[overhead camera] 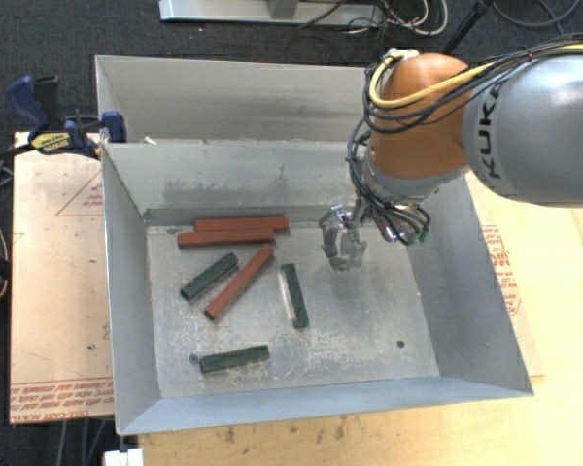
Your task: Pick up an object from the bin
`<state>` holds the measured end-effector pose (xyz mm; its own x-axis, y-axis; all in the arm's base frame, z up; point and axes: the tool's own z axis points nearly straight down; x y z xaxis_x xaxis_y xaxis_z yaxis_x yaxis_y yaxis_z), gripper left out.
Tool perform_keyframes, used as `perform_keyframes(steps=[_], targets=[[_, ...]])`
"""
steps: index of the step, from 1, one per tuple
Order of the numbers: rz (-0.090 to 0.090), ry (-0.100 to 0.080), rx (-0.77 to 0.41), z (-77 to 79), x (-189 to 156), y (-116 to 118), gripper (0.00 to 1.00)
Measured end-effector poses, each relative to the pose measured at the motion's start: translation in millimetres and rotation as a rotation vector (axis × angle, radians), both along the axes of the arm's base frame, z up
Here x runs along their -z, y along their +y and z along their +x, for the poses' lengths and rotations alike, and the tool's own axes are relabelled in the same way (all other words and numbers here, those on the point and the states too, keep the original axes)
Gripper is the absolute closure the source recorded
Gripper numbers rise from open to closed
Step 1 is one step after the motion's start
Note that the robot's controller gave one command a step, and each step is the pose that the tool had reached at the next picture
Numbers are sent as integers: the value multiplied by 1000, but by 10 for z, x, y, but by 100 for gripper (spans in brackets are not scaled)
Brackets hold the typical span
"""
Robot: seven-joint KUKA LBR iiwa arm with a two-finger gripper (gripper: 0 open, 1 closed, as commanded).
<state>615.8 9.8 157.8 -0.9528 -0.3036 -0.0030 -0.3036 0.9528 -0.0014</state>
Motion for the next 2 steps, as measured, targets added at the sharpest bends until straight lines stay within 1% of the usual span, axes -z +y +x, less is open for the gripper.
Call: perform_keyframes(steps=[1, 2], targets=[[2, 2, 280, -140, 286, 450, 0], [2, 2, 280, -139, 285, 449, 0]])
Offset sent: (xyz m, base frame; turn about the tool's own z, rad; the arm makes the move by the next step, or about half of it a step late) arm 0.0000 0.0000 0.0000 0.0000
